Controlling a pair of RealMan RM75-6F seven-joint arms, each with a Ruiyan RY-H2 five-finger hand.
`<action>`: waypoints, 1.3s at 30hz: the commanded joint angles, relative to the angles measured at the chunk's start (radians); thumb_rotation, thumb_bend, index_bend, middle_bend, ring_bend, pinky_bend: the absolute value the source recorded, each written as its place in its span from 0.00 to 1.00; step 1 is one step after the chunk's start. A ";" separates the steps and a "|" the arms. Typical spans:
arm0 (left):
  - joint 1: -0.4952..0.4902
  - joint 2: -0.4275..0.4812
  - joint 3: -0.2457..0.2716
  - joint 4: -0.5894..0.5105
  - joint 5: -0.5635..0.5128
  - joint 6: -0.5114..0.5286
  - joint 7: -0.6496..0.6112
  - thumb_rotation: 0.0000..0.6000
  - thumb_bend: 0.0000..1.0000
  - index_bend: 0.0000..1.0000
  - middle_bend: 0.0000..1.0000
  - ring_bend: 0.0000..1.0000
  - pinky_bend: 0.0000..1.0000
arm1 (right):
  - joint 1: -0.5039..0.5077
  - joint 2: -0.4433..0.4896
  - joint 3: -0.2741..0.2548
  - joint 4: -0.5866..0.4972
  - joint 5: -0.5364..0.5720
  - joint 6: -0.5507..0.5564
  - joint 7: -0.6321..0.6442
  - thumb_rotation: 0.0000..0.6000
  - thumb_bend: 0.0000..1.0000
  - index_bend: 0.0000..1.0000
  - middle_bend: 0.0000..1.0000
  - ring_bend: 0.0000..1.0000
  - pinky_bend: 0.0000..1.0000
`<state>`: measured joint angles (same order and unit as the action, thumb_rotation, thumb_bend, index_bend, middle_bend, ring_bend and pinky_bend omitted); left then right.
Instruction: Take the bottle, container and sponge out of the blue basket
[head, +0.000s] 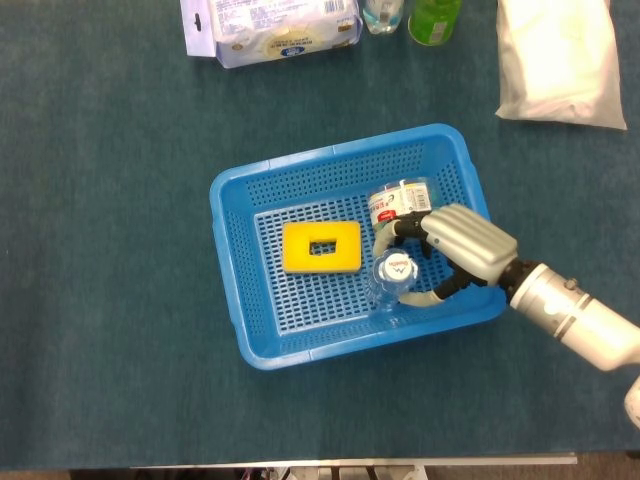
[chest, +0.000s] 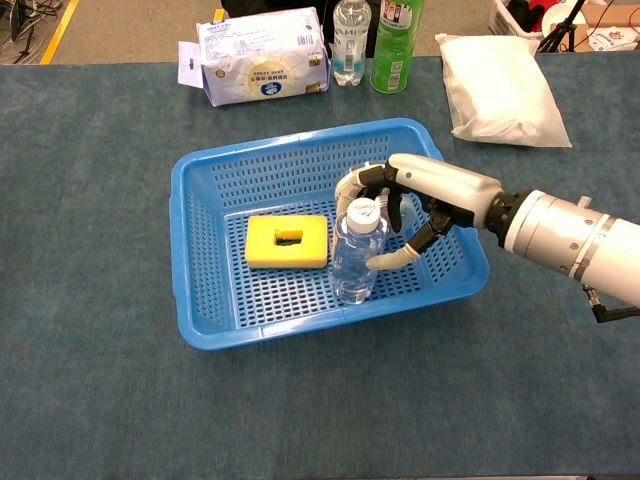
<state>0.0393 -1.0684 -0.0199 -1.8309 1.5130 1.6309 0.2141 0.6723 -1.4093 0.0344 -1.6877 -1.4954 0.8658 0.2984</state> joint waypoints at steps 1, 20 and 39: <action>0.002 0.001 0.000 0.000 0.001 0.002 -0.003 1.00 0.39 0.37 0.29 0.17 0.17 | 0.002 -0.006 0.000 0.001 0.008 -0.002 -0.007 1.00 0.26 0.48 0.43 0.40 0.56; 0.004 0.008 -0.007 0.001 0.002 -0.001 -0.014 1.00 0.39 0.37 0.29 0.17 0.17 | 0.006 0.053 0.006 -0.071 -0.019 0.026 0.021 1.00 0.36 0.61 0.50 0.50 0.64; -0.023 0.006 -0.031 -0.007 -0.015 -0.030 -0.009 1.00 0.39 0.37 0.29 0.17 0.17 | -0.032 0.489 0.061 -0.255 -0.065 0.136 0.290 1.00 0.35 0.61 0.51 0.51 0.64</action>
<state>0.0169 -1.0621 -0.0500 -1.8375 1.4992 1.6024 0.2051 0.6578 -0.9684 0.0857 -1.9476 -1.5665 0.9787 0.5517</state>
